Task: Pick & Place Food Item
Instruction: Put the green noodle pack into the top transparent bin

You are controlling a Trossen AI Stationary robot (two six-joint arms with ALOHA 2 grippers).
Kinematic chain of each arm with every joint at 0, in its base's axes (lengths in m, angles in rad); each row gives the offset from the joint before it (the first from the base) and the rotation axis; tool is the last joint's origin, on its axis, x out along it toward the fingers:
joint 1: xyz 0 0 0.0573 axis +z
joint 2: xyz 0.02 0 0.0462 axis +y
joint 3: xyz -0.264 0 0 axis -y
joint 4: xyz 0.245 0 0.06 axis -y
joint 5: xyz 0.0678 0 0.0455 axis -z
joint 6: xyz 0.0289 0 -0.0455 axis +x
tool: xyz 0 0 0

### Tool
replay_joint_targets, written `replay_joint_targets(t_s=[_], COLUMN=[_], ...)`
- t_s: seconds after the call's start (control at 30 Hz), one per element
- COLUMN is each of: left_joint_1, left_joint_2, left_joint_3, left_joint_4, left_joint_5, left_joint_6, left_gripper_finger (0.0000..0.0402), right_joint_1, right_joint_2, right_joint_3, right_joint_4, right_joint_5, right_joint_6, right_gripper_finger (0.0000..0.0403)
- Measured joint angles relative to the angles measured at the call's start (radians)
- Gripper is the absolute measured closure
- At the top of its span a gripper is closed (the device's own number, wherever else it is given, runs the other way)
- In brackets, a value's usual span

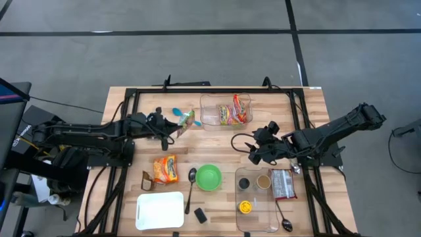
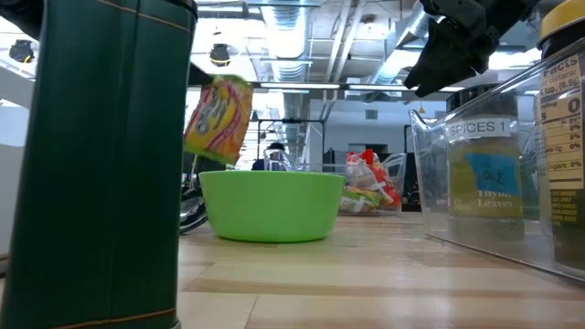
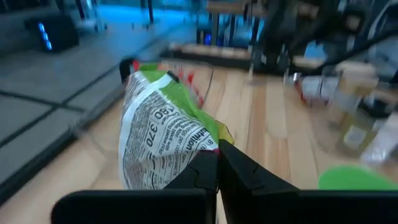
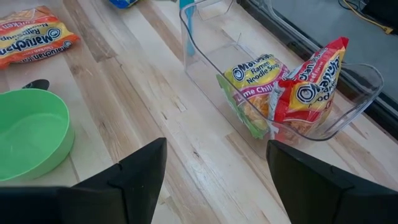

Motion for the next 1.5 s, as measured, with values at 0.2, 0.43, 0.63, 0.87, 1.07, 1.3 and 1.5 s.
replay_joint_targets(t_s=[0.2, 0.43, 0.63, 0.87, 1.07, 1.3, 1.5], left_joint_1=[0.0, 0.0, 0.011, 0.03, 0.065, 0.111, 0.119], left_joint_2=[0.0, 0.0, 0.01, 0.141, 0.319, 0.515, 0.664], left_joint_3=[0.0, 0.0, 0.0, 0.0, 0.0, 0.08, 0.167], left_joint_4=[0.222, 0.444, 0.512, 0.661, 0.875, 0.937, 0.931], left_joint_5=[0.0, -0.001, -0.007, -0.007, -0.007, -0.001, 0.037], left_joint_6=[0.0, 0.031, 0.064, 0.064, 0.064, 0.065, 0.085], left_gripper_finger=[0.0401, 0.0401, 0.0401, 0.0401, 0.0401, 0.0401, 0.0401], right_joint_1=[0.0, 0.0, 0.0, -0.001, -0.001, -0.001, 0.0], right_joint_2=[0.0, 0.0, 0.0, 0.0, 0.0, 0.0, 0.0], right_joint_3=[0.0, 0.0, 0.0, 0.0, 0.0, 0.0, 0.0], right_joint_4=[0.0, 0.0, 0.0, 0.005, 0.004, 0.004, 0.003], right_joint_5=[0.0, 0.0, 0.0, 0.028, 0.029, 0.031, 0.03], right_joint_6=[0.0, 0.0, 0.0, 0.0, 0.0, -0.002, -0.002], right_gripper_finger=[0.0133, 0.0133, 0.0133, 0.0133, 0.0133, 0.0133, 0.0133])
